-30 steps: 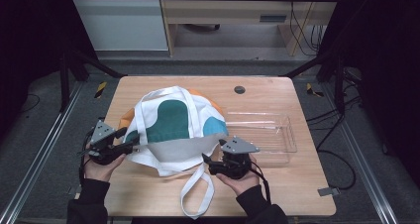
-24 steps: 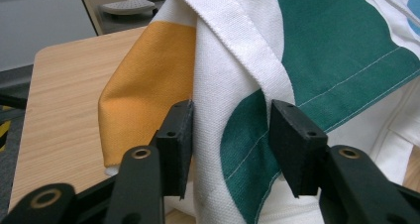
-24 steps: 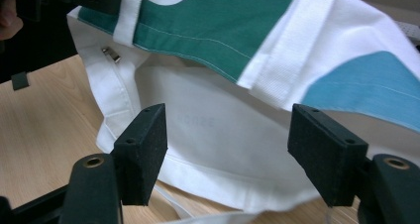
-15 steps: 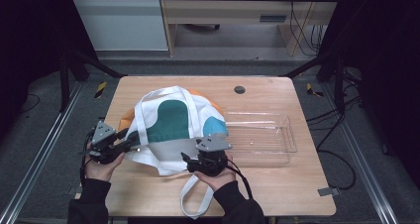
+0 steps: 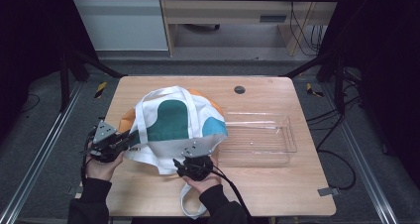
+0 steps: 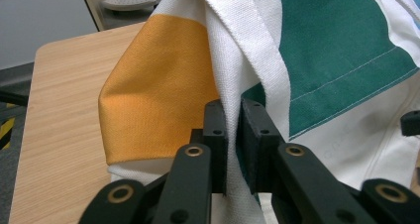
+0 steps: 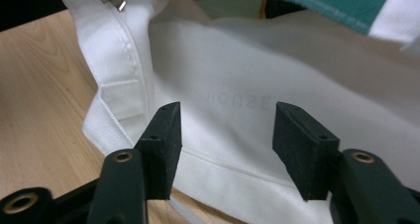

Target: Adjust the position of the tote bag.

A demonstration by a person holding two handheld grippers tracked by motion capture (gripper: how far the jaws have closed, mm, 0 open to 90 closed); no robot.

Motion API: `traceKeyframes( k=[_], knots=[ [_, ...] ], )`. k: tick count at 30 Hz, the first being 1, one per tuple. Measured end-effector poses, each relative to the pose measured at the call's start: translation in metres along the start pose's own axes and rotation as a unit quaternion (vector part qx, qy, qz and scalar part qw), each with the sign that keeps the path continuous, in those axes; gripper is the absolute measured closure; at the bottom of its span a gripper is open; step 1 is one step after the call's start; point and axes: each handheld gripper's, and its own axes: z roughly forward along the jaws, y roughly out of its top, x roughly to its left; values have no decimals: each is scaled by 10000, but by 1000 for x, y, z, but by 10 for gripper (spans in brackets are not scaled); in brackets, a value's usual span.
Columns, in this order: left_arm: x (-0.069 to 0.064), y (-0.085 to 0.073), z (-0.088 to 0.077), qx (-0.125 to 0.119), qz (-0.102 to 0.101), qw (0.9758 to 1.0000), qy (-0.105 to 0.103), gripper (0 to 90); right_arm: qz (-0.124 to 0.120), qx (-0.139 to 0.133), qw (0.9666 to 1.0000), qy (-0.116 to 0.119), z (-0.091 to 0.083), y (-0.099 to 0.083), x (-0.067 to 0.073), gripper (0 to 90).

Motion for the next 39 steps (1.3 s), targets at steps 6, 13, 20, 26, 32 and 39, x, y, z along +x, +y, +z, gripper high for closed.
traceKeyframes(
  k=[6, 13, 20, 26, 32, 39],
  knots=[
    [-1, 1, -1, -42, -38, 10000, -9, 846, -56, 137, 9999, -33, 12, -6, 2, 580],
    [-2, 3, -5, -122, -85, 9999, -38, 853, -10, 323, 9995, -18, 20, -10, 3, 757],
    [-4, 5, -9, -180, -86, 9998, -42, 855, -16, 406, 9992, 49, 24, -12, 4, 900],
    [-4, 6, -10, -248, -128, 9996, -50, 856, -70, 551, 9984, 52, 29, -15, 6, 900],
    [-6, 8, -12, -323, -135, 9994, -44, 859, -91, 628, 9980, 14, 31, -17, 7, 900],
    [-7, 11, -14, -357, -143, 9992, -70, 869, -156, 666, 9977, -13, 31, -17, 9, 900]
  ],
)
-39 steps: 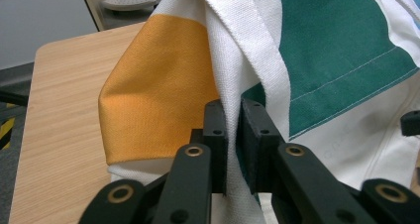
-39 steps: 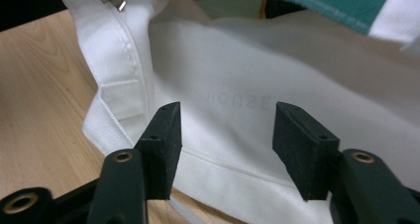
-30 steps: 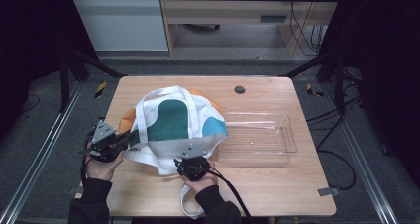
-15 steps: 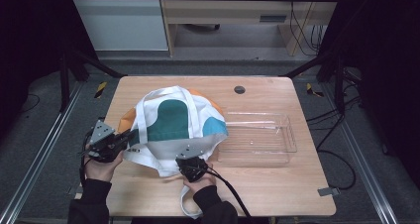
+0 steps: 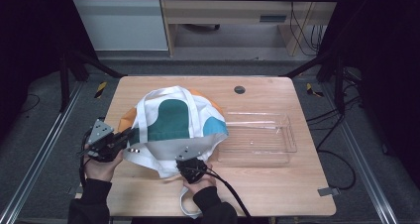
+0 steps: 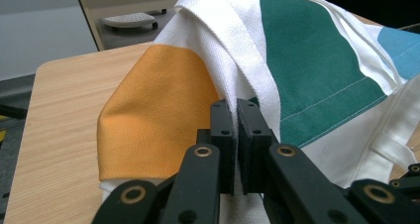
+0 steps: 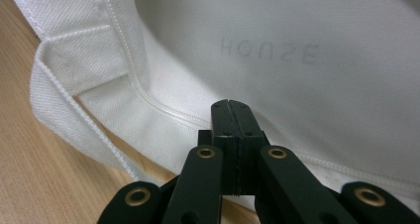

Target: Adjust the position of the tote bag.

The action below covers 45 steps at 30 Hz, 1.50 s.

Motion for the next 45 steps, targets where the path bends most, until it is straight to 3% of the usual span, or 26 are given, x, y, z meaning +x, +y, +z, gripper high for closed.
traceKeyframes(
  k=[12, 20, 23, 25, 26, 30, 35, 45],
  knots=[
    [0, 11, -7, -216, -122, 9996, -113, 879, -38, -11, 10000, -32, 0, 0, 1, 900],
    [1, 5, -4, -180, -178, 9996, -109, 879, 44, 37, 10000, -32, -1, 1, 0, 900],
    [1, 4, -3, -150, -165, 9997, -91, 876, 113, -331, 9993, -96, -8, 6, -2, 900],
    [1, 4, -3, -152, -178, 9997, -69, 868, 215, -820, 9962, -184, -19, 17, -6, 900],
    [1, 3, -3, -158, -173, 9997, -38, 863, 241, -881, 9956, -213, -21, 20, -8, 900],
    [1, 2, -3, -138, -147, 9998, -8, 855, 261, -1025, 9938, -331, -25, 29, -13, 900],
    [3, 0, -2, -67, -109, 9999, 52, 805, 464, -1139, 9917, -381, -27, 35, -22, 900],
    [6, -3, -9, -120, 45, 9998, 157, 643, 350, -1448, 9880, -410, -44, 48, -23, 900]
  ],
)
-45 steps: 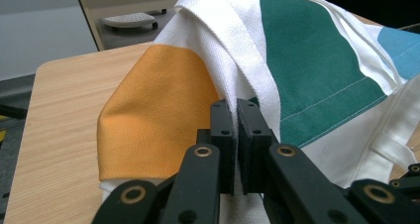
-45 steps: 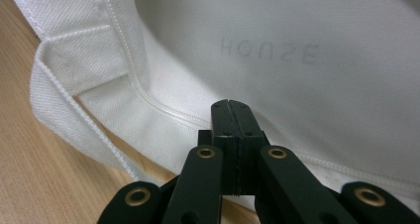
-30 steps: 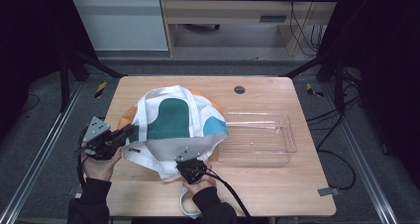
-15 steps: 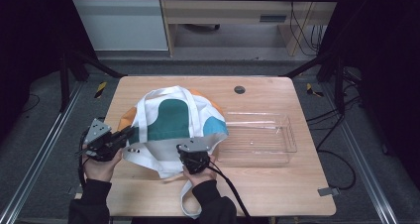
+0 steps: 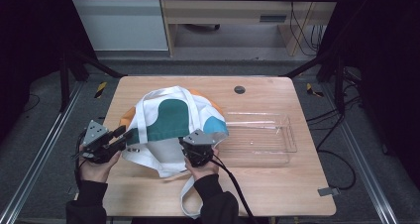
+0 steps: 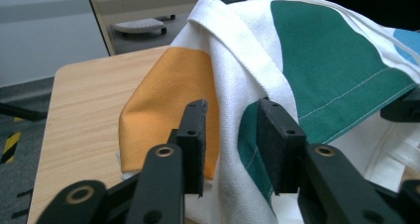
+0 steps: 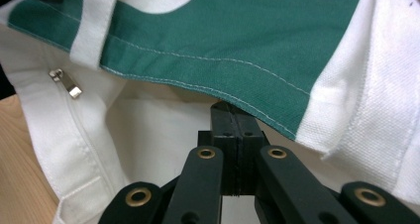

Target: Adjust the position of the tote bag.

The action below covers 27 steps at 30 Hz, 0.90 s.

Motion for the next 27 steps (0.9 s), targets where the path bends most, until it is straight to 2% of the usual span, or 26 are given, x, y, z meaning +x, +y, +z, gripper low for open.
traceKeyframes(
  k=[3, 6, 12, 20, 27],
  knots=[
    [1, -1, -3, 25, -19, 10000, 7, 622, 6, -86, 10000, 2, -3, 4, -1, 900],
    [3, -2, -7, -95, -36, 9999, 16, 605, -20, -146, 9999, -7, -7, 8, -1, 900],
    [1, 2, -14, -116, -51, 9999, 25, 587, -83, -341, 9994, -30, -16, 22, -3, 900],
    [-13, 10, -17, -159, 22, 9999, -61, 539, -132, -442, 9989, -44, -21, 32, -5, 900],
    [-27, 17, -10, -170, 223, 9994, -209, 504, -170, -463, 9988, -44, -23, 37, -6, 900]
  ],
)
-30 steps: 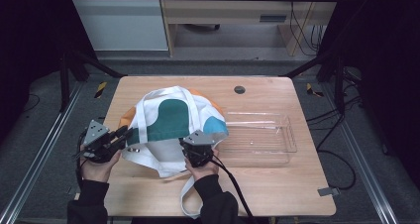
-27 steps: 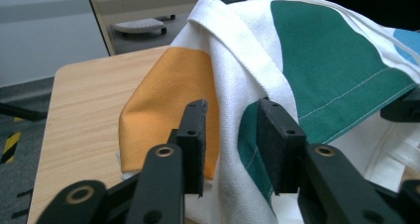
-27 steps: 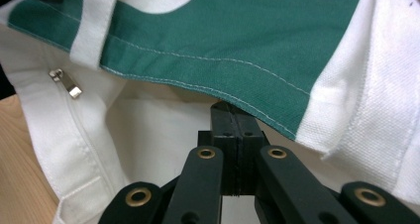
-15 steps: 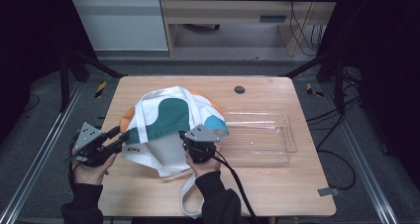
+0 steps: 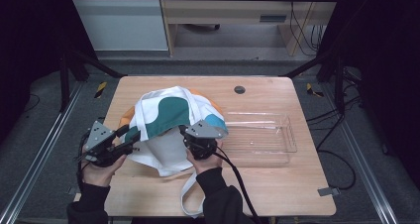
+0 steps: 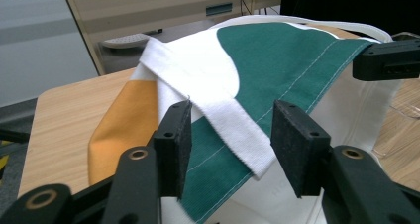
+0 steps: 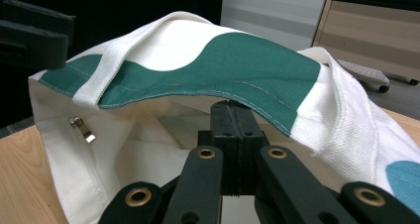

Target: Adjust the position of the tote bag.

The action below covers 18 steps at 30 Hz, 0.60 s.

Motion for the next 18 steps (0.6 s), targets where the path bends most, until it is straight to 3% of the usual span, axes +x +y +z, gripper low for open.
traceKeyframes(
  k=[11, 18],
  knots=[
    [-20, 14, 21, 86, 291, 9994, -184, 431, -52, 6, 10000, 5, 0, 7, -2, 900],
    [-30, 18, 32, 160, 346, 9990, -246, 396, -36, 5, 10000, -3, 0, 9, -3, 900]
  ],
)
